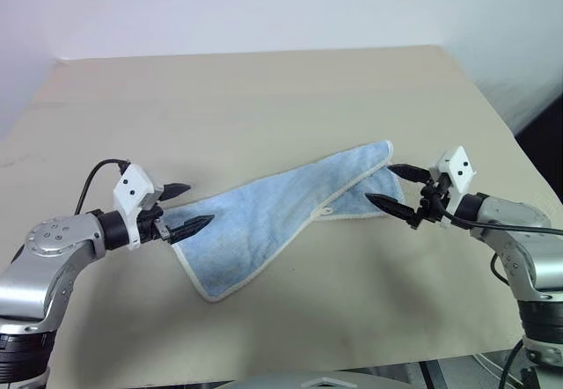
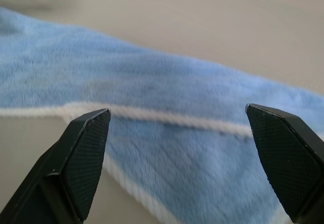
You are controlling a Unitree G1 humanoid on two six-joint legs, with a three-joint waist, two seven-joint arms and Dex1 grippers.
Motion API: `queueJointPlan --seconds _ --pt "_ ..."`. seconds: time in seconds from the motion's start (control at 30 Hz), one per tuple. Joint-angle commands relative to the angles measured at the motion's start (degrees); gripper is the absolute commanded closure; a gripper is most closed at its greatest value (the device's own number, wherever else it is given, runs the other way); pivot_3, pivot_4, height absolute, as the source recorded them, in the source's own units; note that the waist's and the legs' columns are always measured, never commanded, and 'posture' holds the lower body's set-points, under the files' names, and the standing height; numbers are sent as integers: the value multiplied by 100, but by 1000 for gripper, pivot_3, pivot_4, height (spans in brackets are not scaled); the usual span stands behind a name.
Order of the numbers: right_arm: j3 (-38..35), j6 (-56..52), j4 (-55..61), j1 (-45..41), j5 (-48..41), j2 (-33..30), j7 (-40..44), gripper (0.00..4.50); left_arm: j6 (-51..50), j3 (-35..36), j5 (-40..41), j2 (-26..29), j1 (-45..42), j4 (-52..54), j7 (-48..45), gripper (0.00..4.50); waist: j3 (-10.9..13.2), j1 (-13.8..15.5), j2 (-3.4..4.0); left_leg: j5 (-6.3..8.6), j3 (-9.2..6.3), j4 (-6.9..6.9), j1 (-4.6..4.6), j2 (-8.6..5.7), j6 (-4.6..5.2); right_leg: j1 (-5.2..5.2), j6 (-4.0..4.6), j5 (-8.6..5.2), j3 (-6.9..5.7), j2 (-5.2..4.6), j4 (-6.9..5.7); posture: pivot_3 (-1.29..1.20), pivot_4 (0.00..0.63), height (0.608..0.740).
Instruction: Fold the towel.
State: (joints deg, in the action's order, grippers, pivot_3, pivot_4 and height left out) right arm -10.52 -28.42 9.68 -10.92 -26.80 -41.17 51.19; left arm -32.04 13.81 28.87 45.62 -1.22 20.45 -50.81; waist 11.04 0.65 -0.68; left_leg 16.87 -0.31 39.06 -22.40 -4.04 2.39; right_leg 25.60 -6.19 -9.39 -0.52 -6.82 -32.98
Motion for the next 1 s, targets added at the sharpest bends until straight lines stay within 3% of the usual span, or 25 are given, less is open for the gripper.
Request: queueJointPlan --seconds 0.03,0.4,0.7,1.0 --pt "-129 -8 127 -27 -180 -121 166 0 -7 242 162 47 78 355 38 37 0 0 0 0 0 0 0 0 -1 0 0 0 0 0 0 0 150 728" --pt "108 211 81 -12 104 -59 43 0 61 218 140 70 106 583 159 37 0 7 0 1 0 0 -1 0 -2 -1 1 -1 -1 0 2 0 150 728" --pt "78 353 42 -15 227 36 -150 0 313 -230 -106 245 -208 442 -127 37 1 5 1 2 0 -1 -1 0 -3 -1 1 -1 -1 0 3 0 150 728" --pt "152 430 -119 -227 278 66 -227 0 607 -387 -220 982 -24 638 -1104 37 2 -11 3 1 3 -2 -5 1 -2 8 3 -2 0 1 2 0 150 728"
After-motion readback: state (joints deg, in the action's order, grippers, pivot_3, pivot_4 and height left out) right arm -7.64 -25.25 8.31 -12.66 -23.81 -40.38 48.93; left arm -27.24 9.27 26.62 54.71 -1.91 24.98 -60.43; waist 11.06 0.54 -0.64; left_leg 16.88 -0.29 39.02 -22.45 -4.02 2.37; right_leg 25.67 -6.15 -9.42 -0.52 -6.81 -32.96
